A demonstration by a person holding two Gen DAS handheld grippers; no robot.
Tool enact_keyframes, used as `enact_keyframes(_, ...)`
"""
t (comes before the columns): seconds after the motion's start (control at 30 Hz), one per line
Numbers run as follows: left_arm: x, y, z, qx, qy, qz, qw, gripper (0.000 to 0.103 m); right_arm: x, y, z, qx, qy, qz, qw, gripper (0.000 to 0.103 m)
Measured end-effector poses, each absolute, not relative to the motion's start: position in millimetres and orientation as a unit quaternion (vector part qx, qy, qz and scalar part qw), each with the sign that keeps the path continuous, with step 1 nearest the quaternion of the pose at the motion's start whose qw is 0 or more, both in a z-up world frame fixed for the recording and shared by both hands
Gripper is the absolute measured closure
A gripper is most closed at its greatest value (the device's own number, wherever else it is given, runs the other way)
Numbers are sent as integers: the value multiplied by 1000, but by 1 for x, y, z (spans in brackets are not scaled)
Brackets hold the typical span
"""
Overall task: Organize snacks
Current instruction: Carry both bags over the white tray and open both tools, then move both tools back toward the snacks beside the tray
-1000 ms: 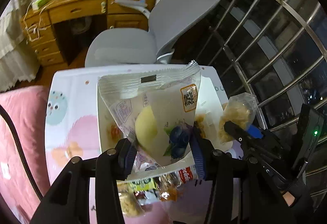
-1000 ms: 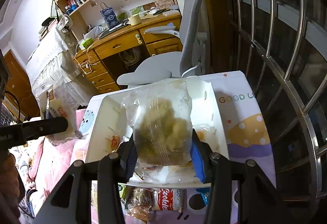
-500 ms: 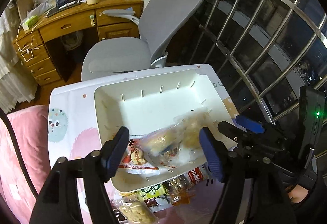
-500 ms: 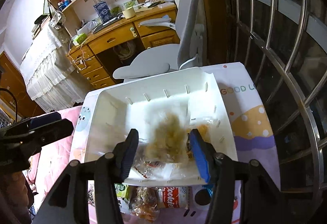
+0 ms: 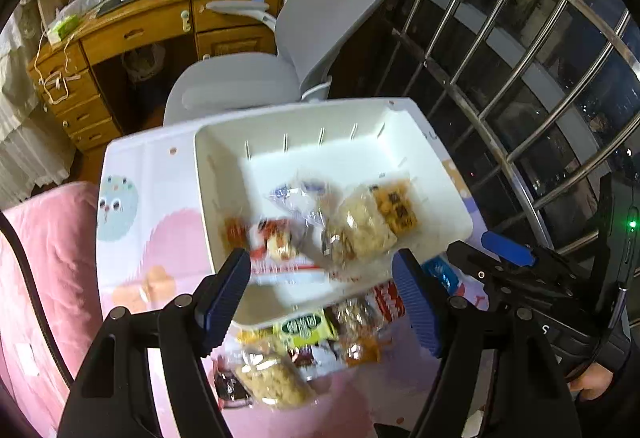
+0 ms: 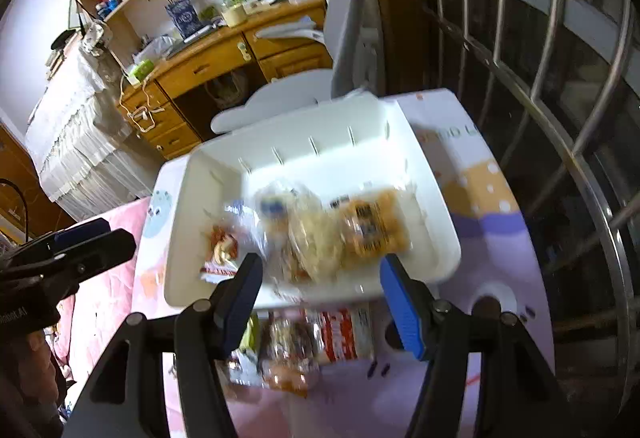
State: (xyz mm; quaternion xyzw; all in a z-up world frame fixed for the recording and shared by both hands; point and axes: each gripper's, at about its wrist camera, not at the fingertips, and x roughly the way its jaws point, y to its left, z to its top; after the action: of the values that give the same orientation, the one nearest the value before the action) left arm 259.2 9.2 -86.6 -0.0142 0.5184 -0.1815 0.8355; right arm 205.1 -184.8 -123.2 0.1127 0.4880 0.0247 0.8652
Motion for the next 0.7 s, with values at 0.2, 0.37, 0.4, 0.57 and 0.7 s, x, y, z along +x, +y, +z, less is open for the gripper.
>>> enact_keyframes(0.2, 237, 19, -104, -32, 537, -170, 826, 31, 182, -186, -142, 121, 516, 19, 848, 41)
enact_keyframes(0.37, 218, 23, -109, -45, 541, -140, 828, 31, 167, -191, -156, 117, 538, 31, 834, 41)
enact_keyframes(0.4, 215, 22, -110, -49, 543, -135, 828, 31, 163, -193, -158, 119, 542, 36, 831, 41)
enact_keyframes(0.57, 195, 11, -112, -64, 550, -103, 826, 31, 155, -201, -167, 114, 556, 61, 821, 41)
enact_keyframes(0.7, 177, -5, -113, -73, 552, -83, 826, 31, 147, -210, -168, 100, 560, 90, 817, 41)
